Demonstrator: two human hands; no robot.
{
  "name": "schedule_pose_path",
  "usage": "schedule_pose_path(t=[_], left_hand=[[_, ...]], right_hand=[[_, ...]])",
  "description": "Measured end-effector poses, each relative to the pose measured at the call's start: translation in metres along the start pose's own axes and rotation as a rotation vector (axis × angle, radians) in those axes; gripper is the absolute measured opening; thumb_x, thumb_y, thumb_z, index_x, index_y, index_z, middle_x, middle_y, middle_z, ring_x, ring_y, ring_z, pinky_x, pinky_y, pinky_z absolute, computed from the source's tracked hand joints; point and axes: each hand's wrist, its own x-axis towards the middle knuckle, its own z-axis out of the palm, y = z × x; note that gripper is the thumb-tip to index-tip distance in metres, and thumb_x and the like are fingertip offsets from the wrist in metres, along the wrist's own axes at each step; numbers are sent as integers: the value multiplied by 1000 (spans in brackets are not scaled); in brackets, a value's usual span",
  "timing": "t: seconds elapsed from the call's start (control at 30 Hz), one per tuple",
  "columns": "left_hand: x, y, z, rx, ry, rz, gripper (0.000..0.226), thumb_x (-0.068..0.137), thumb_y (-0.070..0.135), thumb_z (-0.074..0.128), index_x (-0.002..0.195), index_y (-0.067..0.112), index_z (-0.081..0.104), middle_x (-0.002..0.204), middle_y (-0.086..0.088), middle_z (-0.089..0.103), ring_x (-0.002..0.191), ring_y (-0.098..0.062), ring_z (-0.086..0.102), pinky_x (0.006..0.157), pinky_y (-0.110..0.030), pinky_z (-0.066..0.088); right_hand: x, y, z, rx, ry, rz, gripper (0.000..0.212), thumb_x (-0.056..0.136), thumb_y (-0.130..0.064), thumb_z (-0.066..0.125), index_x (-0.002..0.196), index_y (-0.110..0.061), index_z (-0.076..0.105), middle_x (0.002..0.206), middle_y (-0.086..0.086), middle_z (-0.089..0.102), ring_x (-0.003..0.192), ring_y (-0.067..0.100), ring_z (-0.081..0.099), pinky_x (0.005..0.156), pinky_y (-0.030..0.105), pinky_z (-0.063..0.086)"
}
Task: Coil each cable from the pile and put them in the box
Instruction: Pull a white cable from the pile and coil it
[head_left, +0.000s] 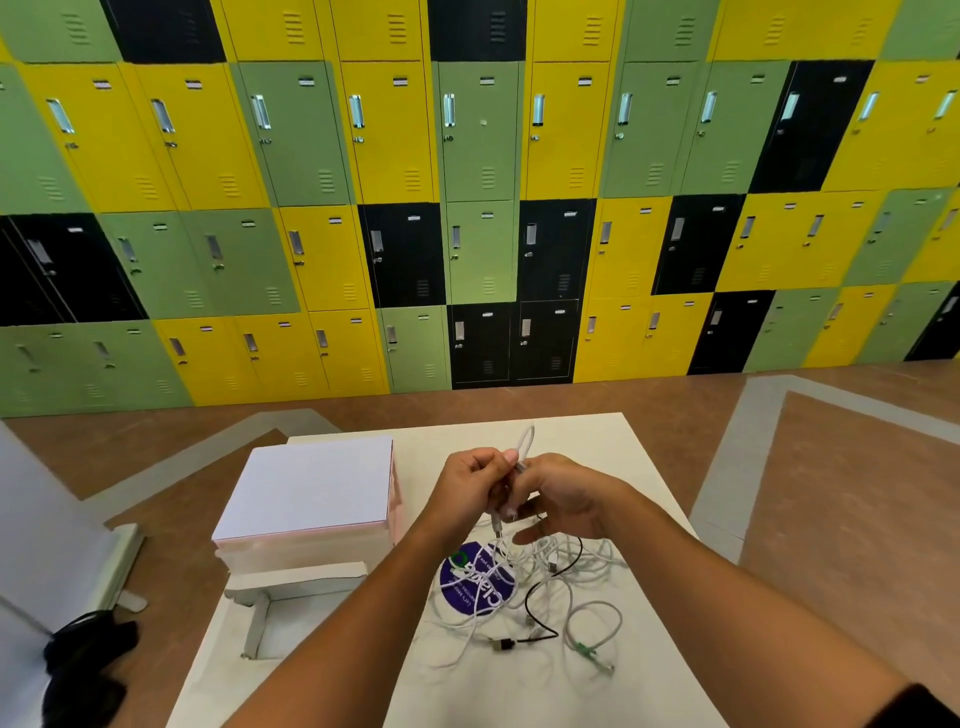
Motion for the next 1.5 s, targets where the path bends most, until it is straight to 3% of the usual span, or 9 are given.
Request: schedule_pose_path(t=[0.37,0.57,0.77,0.87,0.97,1.1,1.2,1.33,1.5], left_hand=[[2,-7,-5,58,112,2,31,101,23,57,81,2,69,58,-4,58,50,-15,50,47,-24,43],[9,-8,-20,80,332,-35,31,102,26,56,80,5,66,54,-3,53,49,-17,50,41,-26,44],[13,-2,-42,49,346,-82,34,104,26,53,77,7,63,49,5,47,44,-10,44,45,-23,41],[12,2,-32,-111,350,-102,36,104,23,52,71,10,55,51,6,37,45,-11,34,46,-24,34],[12,10,-25,-163,350,-102,35,105,21,49,73,10,54,51,6,35,44,-9,31,47,-25,30],[13,19,-20,-131,286,-78,36,105,21,49,72,10,53,49,9,36,42,-6,33,45,-23,33],[11,22,-12,-139,250,-63,37,105,20,49,69,11,53,47,11,38,42,-5,34,44,-20,32],[9,21,-10,-215,211,-74,35,104,22,51,72,10,57,53,2,46,45,-9,41,43,-22,35],[7,20,-27,-97,168,-49,37,105,26,50,78,3,61,51,2,47,47,-12,43,52,-29,43]], right_hand=[[9,0,14,-42,159,-122,24,85,19,47,92,0,60,78,21,67,61,26,65,59,33,56],[-1,2,13,-165,-57,33,56,85,18,57,137,4,41,104,32,61,69,34,68,58,37,59],[-16,-6,-3,-432,-269,51,40,89,17,48,120,-4,61,85,17,66,66,26,68,59,32,58],[-18,-16,-7,-609,-238,88,33,86,15,52,102,-10,66,87,12,73,83,28,71,62,27,53],[-15,-24,3,-758,-143,72,37,87,10,47,108,-15,63,96,10,76,87,18,73,61,26,42],[-4,-19,10,-576,-92,28,47,90,2,58,133,-14,45,102,17,73,71,26,72,65,36,51],[1,-16,15,-363,-31,-71,33,97,-16,63,125,-7,49,93,17,69,67,29,71,64,36,56],[-1,-14,17,-184,24,-169,21,90,9,61,106,-5,60,83,18,67,65,29,70,79,48,60],[-11,-15,5,-245,-81,-144,37,90,15,54,122,-2,58,80,17,66,82,41,72,79,47,61]])
